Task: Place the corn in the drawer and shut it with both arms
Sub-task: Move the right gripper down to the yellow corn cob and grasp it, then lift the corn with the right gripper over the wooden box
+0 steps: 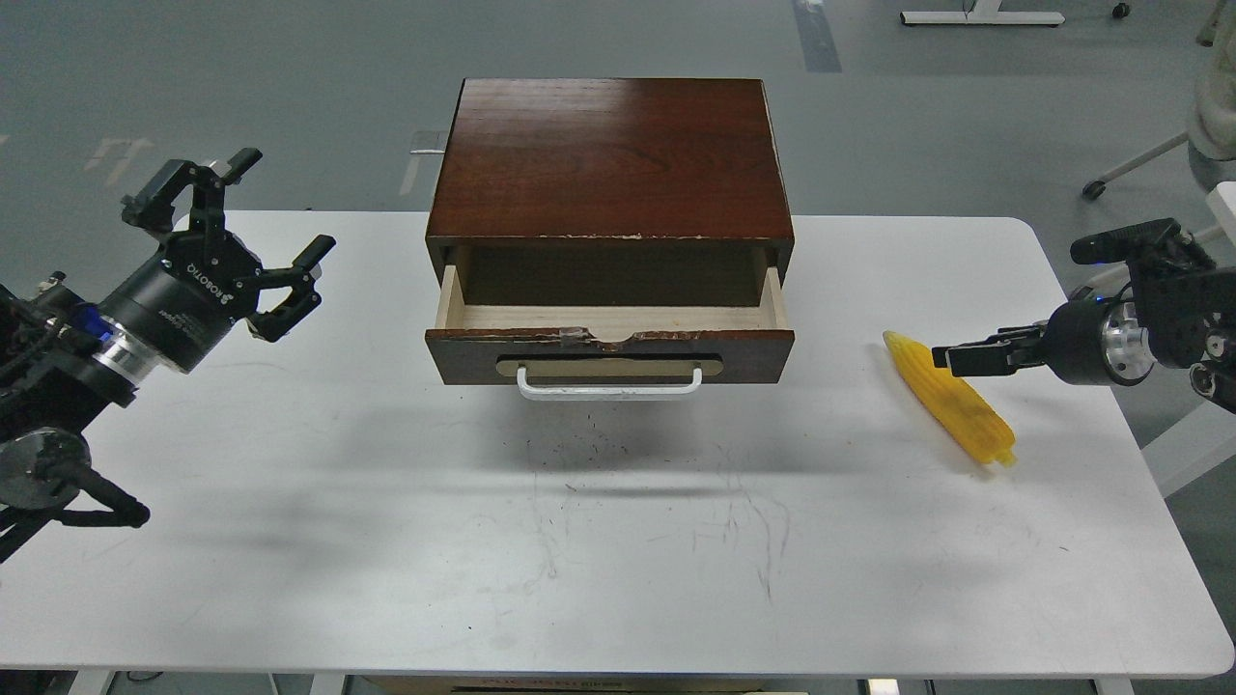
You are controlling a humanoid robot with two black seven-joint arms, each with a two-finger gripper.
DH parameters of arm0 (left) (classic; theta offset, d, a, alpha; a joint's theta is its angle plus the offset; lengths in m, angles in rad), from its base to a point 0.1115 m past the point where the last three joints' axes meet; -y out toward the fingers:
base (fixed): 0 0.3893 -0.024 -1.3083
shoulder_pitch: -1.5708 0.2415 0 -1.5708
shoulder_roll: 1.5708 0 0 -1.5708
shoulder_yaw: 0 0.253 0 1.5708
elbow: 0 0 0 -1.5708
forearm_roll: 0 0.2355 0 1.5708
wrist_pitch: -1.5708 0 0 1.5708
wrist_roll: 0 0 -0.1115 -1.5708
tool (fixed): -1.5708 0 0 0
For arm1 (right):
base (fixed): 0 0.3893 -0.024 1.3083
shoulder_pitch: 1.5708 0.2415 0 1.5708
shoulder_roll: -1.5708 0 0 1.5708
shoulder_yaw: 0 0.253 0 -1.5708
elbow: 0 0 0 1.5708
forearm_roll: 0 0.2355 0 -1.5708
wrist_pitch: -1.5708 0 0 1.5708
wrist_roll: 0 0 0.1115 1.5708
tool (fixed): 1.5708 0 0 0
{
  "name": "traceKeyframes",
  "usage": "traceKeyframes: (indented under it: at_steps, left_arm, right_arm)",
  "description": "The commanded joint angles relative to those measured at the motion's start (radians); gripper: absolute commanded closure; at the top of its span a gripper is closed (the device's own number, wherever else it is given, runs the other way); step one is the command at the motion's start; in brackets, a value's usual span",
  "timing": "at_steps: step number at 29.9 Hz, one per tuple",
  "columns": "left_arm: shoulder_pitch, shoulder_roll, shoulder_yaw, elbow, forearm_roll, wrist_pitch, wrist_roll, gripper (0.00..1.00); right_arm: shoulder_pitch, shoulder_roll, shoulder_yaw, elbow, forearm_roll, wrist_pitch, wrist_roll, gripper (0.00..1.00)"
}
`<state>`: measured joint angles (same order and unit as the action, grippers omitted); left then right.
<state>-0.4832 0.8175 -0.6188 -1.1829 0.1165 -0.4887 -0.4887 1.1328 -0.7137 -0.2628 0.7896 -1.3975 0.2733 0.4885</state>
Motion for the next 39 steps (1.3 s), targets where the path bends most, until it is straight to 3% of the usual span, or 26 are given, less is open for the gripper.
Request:
traceKeyframes:
  at_steps: [1,10,15,19,24,27,39]
  left_arm:
    - [0.000,0.000,-0.001,0.000,0.000,0.000,0.000,0.00]
    - [0.001,0.000,-0.001,0.000,0.000,0.000,0.000,0.00]
    - [0.001,0.000,-0.001,0.000,0.000,0.000,0.000,0.00]
    - [0.001,0.000,-0.001,0.000,0.000,0.000,0.000,0.00]
    - [0.001,0.006,-0.002,0.000,0.000,0.000,0.000,0.00]
    - [0.001,0.006,-0.002,0.000,0.000,0.000,0.000,0.00]
    - [0.001,0.005,-0.002,0.000,0.000,0.000,0.000,0.00]
  right_arm:
    - [-0.022,0.031,-0.033,-0.050,0.000,-0.006,0.000,0.00]
    - [-0.061,0.050,-0.041,-0.067,0.002,-0.008,0.000,0.03]
    - [-0.065,0.050,-0.056,-0.066,0.002,-0.009,0.000,0.12]
    - [-0.062,0.050,-0.099,-0.064,0.002,-0.009,0.000,0.38]
    - [-0.062,0.050,-0.102,-0.058,0.002,-0.009,0.000,0.95]
    - [-0.054,0.050,-0.101,-0.055,0.003,-0.009,0.000,1.00]
    - [0.100,-0.009,-0.087,0.034,0.023,-0.020,0.000,1.00]
